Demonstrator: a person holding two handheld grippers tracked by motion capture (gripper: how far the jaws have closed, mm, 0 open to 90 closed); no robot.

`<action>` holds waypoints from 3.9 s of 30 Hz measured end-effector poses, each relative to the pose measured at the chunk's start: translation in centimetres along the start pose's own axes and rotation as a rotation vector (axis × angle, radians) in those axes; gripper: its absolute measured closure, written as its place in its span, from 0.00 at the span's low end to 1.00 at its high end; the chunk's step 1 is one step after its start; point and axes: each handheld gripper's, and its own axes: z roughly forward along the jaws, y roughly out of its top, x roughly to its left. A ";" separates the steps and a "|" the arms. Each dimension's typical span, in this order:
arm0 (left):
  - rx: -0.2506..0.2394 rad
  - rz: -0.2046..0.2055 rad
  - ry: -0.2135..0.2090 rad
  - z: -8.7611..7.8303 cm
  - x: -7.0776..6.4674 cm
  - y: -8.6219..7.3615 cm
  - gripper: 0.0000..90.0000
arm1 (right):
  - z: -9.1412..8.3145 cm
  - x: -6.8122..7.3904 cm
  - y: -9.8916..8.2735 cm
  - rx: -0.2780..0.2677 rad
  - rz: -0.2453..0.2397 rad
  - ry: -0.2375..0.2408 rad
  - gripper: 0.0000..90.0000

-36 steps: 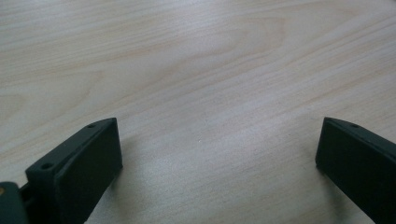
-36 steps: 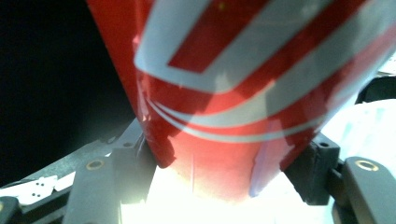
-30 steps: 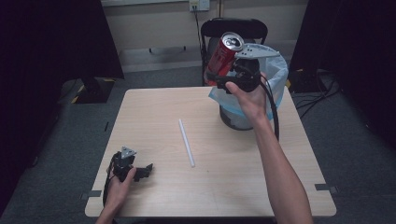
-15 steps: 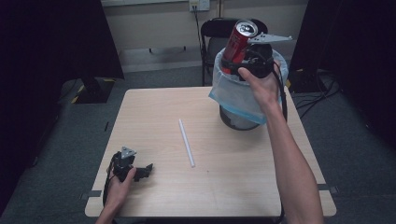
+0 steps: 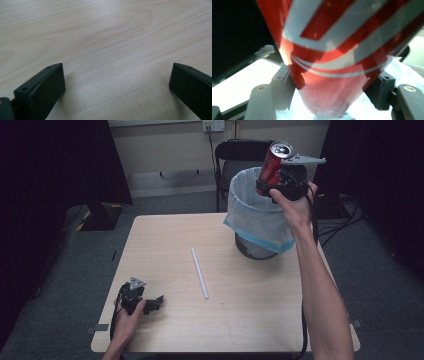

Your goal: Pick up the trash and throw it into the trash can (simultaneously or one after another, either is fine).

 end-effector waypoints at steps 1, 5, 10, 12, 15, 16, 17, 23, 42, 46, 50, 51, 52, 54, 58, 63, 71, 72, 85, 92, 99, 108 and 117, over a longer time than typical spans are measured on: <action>0.001 0.001 0.000 0.0 0.0 0.0 0.00 | 0.3 -0.4 -0.2 0.010 0.017 -0.010 0.32; 0.003 0.005 0.000 0.0 0.0 0.0 0.00 | 0.7 -0.8 -0.5 0.011 0.045 -0.016 0.30; 0.003 0.005 0.000 0.0 0.0 0.0 0.00 | 0.7 -0.5 -0.8 0.006 0.052 -0.008 0.31; 0.000 0.001 -0.001 0.0 0.0 0.0 0.00 | 0.6 -0.5 -0.9 -0.001 0.061 0.004 0.31; 0.003 0.005 0.000 0.0 0.0 0.0 0.00 | 0.4 -0.4 -1.1 -0.006 0.065 0.012 0.32; 0.000 0.002 -0.001 0.0 0.0 0.0 0.00 | 0.3 -0.4 -1.2 -0.008 0.065 0.017 0.33; 0.000 0.001 -0.001 0.0 0.0 0.0 0.00 | 0.2 -0.3 -1.1 -0.008 0.063 0.018 0.33; 0.003 0.005 -0.001 0.0 0.0 0.0 0.00 | -0.6 0.7 -1.2 -0.020 0.049 0.046 0.33; 0.003 0.005 0.000 0.0 0.0 0.0 0.00 | -1.9 7.1 -1.6 -0.048 -0.090 0.204 0.38; 0.003 0.006 -0.001 0.0 0.0 0.0 0.00 | -1.7 8.5 -2.4 -0.047 -0.091 0.240 0.36; 0.003 0.006 -0.001 0.0 0.0 0.0 0.00 | -1.7 9.7 -3.6 -0.043 -0.104 0.265 0.35; 0.003 0.006 -0.001 0.0 0.0 0.0 0.00 | -1.7 10.0 -3.9 -0.041 -0.107 0.270 0.34; 0.003 0.006 -0.001 0.0 0.1 0.0 0.00 | -1.7 10.3 -4.2 -0.040 -0.111 0.278 0.33; 0.003 0.006 -0.001 0.0 0.0 0.0 0.00 | -1.7 10.8 -4.7 -0.045 -0.112 0.284 0.29; 0.003 0.006 -0.001 0.0 0.0 0.0 0.00 | -1.4 12.1 -6.1 -0.020 -0.120 0.282 0.25; 0.004 0.006 -0.001 0.0 0.0 0.0 0.00 | -0.8 13.5 -8.5 0.015 -0.124 0.284 0.27; 0.003 0.006 -0.001 0.0 0.0 0.0 0.00 | 0.5 15.6 -12.6 0.070 -0.108 0.323 0.28; 0.003 0.006 -0.001 0.0 0.0 0.0 0.00 | 0.7 15.9 -13.1 0.076 -0.104 0.330 0.28; 0.003 0.006 -0.001 0.0 0.0 0.0 0.00 | 3.4 18.7 -20.1 0.205 -0.066 0.375 0.41; 0.003 0.006 -0.001 0.0 0.0 0.0 0.00 | 4.6 20.1 -23.4 0.276 -0.057 0.373 0.50; 0.004 0.006 -0.001 0.0 0.0 0.0 0.00 | 5.5 20.6 -25.8 0.333 -0.077 0.381 0.58; 0.003 0.006 -0.001 0.0 0.0 0.0 0.00 | 5.7 21.1 -26.6 0.356 -0.111 0.361 0.63; 0.003 0.006 -0.001 0.0 0.0 0.0 0.00 | 5.7 21.0 -26.6 0.379 -0.163 0.334 0.74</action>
